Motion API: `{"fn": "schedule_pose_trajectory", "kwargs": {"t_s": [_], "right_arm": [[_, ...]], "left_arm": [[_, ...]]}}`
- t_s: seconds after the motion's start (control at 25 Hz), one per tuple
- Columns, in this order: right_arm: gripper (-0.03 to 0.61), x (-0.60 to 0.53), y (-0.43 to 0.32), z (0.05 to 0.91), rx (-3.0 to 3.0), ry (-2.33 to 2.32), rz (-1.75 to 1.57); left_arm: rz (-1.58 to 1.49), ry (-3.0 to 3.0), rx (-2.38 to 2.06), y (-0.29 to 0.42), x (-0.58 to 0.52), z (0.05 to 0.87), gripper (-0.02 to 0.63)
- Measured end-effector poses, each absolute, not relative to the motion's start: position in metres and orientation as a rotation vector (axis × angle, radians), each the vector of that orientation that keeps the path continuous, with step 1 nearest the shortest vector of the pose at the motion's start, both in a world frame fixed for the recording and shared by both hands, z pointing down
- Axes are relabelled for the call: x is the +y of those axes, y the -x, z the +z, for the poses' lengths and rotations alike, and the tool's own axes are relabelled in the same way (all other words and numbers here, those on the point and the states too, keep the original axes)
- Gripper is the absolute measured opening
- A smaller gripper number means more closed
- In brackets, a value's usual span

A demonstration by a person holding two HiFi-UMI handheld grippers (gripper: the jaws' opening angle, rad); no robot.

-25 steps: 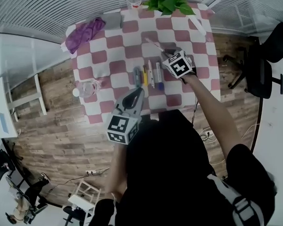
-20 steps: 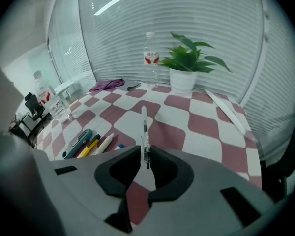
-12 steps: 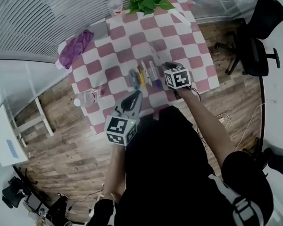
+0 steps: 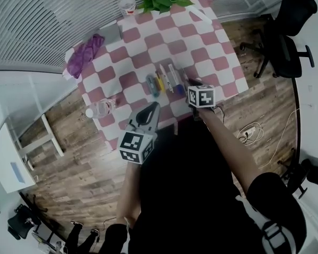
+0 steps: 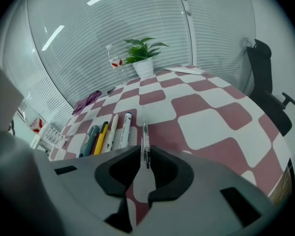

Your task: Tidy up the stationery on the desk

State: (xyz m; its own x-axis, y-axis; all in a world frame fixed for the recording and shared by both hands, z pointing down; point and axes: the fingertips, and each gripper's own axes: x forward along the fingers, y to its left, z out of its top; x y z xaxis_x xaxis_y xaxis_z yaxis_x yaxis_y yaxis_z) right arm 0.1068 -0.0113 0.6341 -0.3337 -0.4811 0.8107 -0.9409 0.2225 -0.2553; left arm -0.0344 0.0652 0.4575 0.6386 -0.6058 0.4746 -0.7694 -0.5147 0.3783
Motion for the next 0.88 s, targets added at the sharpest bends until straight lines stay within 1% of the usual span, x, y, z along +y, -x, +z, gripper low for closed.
{"fn": "schedule_pose_trajectory", "kwargs": {"t_s": [0.56, 0.72, 0.88], "right_arm": [[0.084, 0.001, -0.114, 0.639, -1.850, -1.379, 1.010], [0.124, 0.001, -0.109, 0.638, -1.869, -1.379, 1.008], [0.126, 0.004, -0.111, 0.632, -1.881, -1.397, 1.012]], "left_arm": [[0.395, -2.297, -1.089, 0.044, 0.091, 0.456, 0.035], [0.397, -2.301, -1.090, 0.046, 0.098, 0.457, 0.035], [0.396, -2.295, -1.104, 0.048, 0.105, 0.459, 0.035]]}}
